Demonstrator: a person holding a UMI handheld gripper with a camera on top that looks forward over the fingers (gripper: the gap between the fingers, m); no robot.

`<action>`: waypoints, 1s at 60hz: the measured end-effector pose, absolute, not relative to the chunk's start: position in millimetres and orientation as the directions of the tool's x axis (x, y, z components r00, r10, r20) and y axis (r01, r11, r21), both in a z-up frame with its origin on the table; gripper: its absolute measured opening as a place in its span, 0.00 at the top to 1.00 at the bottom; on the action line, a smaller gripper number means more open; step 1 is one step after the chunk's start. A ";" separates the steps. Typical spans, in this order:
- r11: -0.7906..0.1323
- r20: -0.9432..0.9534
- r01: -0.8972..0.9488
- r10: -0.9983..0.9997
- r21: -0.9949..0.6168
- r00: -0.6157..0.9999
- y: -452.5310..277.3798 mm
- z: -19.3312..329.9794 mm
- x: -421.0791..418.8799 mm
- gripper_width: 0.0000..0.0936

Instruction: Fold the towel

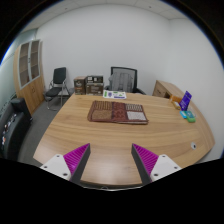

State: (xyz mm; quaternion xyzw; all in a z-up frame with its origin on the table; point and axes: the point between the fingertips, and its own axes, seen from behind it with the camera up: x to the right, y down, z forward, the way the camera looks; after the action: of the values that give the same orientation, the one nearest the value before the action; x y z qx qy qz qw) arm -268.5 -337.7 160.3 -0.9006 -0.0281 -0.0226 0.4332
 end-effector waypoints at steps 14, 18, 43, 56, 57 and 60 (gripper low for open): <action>-0.605 -0.013 0.068 0.129 -0.794 0.992 -179.1 102.2 -358.9 0.08; -0.597 -0.010 0.074 0.135 -0.799 0.991 -132.5 87.6 -373.7 0.08; -0.660 0.087 0.114 0.073 -0.743 0.993 14.2 -4.0 -381.4 0.37; -0.662 0.210 0.207 0.076 -0.720 0.975 17.9 -4.9 -377.2 0.92; -0.665 0.216 0.213 0.078 -0.716 0.973 16.7 -4.0 -376.7 0.93; -0.675 0.205 0.202 0.076 -0.710 0.976 15.4 -3.0 -379.5 0.93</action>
State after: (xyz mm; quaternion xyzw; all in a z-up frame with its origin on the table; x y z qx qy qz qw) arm -379.5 15.4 -3.0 -0.9117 -0.0762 -0.0793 0.3959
